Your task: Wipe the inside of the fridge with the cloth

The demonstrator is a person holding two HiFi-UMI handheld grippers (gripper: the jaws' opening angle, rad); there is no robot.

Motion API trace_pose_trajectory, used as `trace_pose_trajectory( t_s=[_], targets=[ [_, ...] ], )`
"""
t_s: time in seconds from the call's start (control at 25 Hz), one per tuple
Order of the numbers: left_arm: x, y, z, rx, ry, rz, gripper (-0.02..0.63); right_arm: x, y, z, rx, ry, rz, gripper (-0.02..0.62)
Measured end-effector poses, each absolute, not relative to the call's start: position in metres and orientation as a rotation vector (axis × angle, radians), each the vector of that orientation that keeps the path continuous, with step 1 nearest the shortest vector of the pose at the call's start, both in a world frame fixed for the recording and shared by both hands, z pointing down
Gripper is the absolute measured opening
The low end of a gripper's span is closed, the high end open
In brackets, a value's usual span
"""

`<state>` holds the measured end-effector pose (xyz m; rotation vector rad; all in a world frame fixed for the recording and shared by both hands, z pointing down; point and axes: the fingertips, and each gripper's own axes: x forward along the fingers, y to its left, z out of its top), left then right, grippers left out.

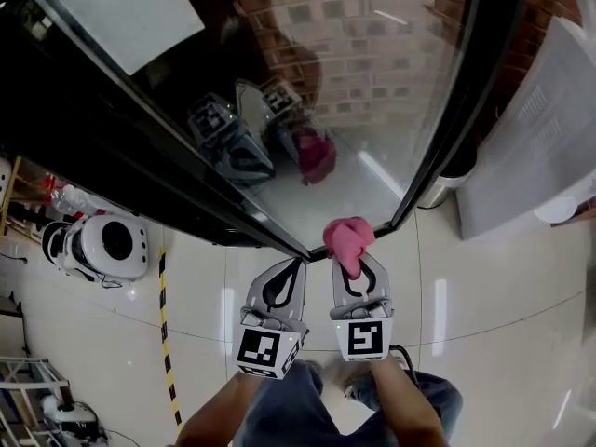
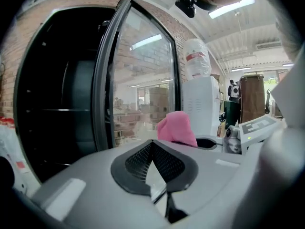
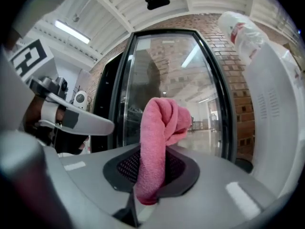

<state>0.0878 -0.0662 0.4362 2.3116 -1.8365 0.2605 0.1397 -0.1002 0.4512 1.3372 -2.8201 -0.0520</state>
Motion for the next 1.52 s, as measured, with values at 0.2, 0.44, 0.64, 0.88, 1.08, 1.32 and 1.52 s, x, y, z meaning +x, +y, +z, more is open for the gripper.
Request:
trace_pose_trajectory(
  t_s=[0.2,0.44,0.64,0.88,1.08,1.32,1.52],
  targets=[
    [0.08,-0.035,0.328,2.261,-1.87,0.258,0.012,0.137,-0.065,0.33,1.352,-2.816,-0.038,0.061],
    [0.065,0.018,0.212,2.232,-1.84,0.155,0.014,0.107,0.002,0.207,1.279,-2.789,-0.004,0.061],
    [0.06,0.055,0.126,2.23,-1.855,0.024,0.012,0.097,0.043,0.131,1.244,-2.74,-0.097,0.061],
    [0.077,0.108,0.064,2.293,-1.814,-0.03,0.012,0.114,0.099,0.06,1.304,-2.776,-0.063,0.061],
    [0.095,0.149,0.033,2.333,-1.85,-0.041,0.012,0.138,0.144,0.019,1.313,-2.824,0.006,0.06],
    [0.135,0.208,0.007,2.365,-1.897,-0.048,0.014,0.168,0.202,-0.008,1.284,-2.891,-0.025,0.06],
    [0.162,0.26,-0.005,2.389,-1.938,-0.053,0.014,0.195,0.249,-0.008,1.263,-2.903,-0.009,0.06]
  ],
)
